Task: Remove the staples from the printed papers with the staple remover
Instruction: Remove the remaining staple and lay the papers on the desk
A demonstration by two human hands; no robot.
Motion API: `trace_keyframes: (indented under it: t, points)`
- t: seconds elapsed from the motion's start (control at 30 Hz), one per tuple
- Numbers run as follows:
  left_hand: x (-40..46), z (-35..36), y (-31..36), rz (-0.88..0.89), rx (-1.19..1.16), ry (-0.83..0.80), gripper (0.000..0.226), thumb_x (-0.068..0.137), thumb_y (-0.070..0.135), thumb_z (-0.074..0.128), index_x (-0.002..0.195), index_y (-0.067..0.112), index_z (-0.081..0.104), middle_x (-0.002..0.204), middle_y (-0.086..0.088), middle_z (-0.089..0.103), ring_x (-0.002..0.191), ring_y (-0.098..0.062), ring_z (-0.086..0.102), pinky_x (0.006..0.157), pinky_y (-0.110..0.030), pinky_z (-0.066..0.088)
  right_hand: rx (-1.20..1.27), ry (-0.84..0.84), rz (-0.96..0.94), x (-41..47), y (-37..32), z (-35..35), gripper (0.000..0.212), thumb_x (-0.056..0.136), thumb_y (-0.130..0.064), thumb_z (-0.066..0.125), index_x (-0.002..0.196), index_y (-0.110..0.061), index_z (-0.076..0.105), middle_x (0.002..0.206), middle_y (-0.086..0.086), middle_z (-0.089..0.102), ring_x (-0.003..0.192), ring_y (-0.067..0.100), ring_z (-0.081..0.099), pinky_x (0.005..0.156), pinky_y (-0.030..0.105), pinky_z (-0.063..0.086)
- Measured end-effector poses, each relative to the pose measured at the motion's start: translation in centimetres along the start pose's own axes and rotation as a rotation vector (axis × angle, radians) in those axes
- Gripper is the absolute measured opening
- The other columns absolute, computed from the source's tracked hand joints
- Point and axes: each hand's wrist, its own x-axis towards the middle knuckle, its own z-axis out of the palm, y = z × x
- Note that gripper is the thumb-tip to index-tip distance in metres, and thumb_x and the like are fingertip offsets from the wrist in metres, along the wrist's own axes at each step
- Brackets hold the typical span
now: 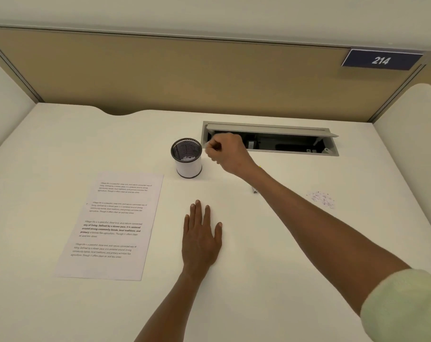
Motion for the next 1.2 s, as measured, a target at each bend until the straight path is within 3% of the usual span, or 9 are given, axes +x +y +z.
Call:
trace_keyframes:
  t: [0.13, 0.37, 0.6, 0.83, 0.97, 1.1, 1.2]
  points:
    - [0.0, 0.1, 0.0, 0.0, 0.003, -0.002, 0.063, 0.102, 0.049, 0.033, 0.155, 0.014, 0.035, 0.168, -0.008, 0.015, 0.156, -0.021, 0.01, 0.126, -0.037, 0.01, -0.133, -0.082, -0.115, 3.6, -1.7, 2.3, 0.01, 0.084, -0.005, 0.061, 0.077, -0.005, 0.068, 0.072, -0.003, 0.06, 0.071, 0.015, 0.054, 0.064, 0.025, 0.042]
    - [0.0, 0.2, 0.1, -0.002, -0.004, 0.008, 0.062, 0.103, 0.047, 0.034, 0.155, 0.014, 0.035, 0.168, -0.008, 0.015, 0.156, -0.022, 0.01, 0.126, -0.037, 0.01, -0.387, -0.252, -0.158, 6.9, -1.2, 5.2, 0.027, 0.079, 0.008, 0.049, 0.089, -0.006, 0.07, 0.092, 0.013, 0.068, 0.083, 0.029, 0.064, 0.074, 0.038, 0.056]
    - [0.0, 0.3, 0.2, 0.006, 0.003, 0.018, 0.061, 0.102, 0.045, 0.038, 0.153, 0.012, 0.038, 0.166, -0.011, 0.02, 0.155, -0.025, 0.014, 0.125, -0.041, 0.018, -0.554, -0.359, -0.159, 8.4, -1.2, 6.0, 0.032, 0.076, 0.009, 0.047, 0.09, -0.005, 0.073, 0.096, 0.015, 0.066, 0.081, 0.031, 0.063, 0.064, 0.025, 0.043]
    - [0.0, 0.1, 0.2, 0.008, 0.007, 0.026, 0.061, 0.102, 0.044, 0.038, 0.153, 0.011, 0.039, 0.166, -0.012, 0.021, 0.155, -0.026, 0.016, 0.125, -0.041, 0.018, -0.527, -0.307, -0.196, 8.4, -1.2, 5.7, 0.022, 0.073, 0.006, 0.061, 0.078, -0.011, 0.074, 0.09, 0.009, 0.071, 0.085, 0.023, 0.064, 0.064, 0.025, 0.045]
    - [-0.1, 0.1, 0.2, 0.004, 0.004, 0.024, 0.06, 0.102, 0.044, 0.038, 0.153, 0.011, 0.039, 0.166, -0.011, 0.02, 0.155, -0.025, 0.015, 0.125, -0.04, 0.016, -0.512, -0.301, -0.177, 8.2, -1.0, 5.7, 0.032, 0.077, 0.009, 0.053, 0.084, -0.012, 0.075, 0.096, 0.01, 0.07, 0.085, 0.027, 0.067, 0.071, 0.031, 0.055]
    - [0.1, 0.0, 0.3, -0.003, 0.003, 0.0, 0.062, 0.103, 0.046, 0.035, 0.155, 0.013, 0.036, 0.167, -0.01, 0.016, 0.156, -0.023, 0.011, 0.126, -0.038, 0.012, -0.475, -0.258, -0.219, 7.8, -1.0, 5.3, 0.025, 0.08, 0.004, 0.057, 0.088, -0.01, 0.076, 0.096, 0.007, 0.073, 0.092, 0.023, 0.065, 0.077, 0.033, 0.053]
    - [0.0, 0.0, 0.2, -0.007, -0.002, 0.0, 0.061, 0.103, 0.046, 0.036, 0.155, 0.013, 0.036, 0.167, -0.009, 0.016, 0.156, -0.023, 0.011, 0.126, -0.039, 0.013, -0.434, -0.238, -0.218, 7.4, -0.4, 5.6, 0.035, 0.079, 0.009, 0.052, 0.096, -0.011, 0.075, 0.103, 0.007, 0.073, 0.099, 0.025, 0.065, 0.081, 0.036, 0.054]
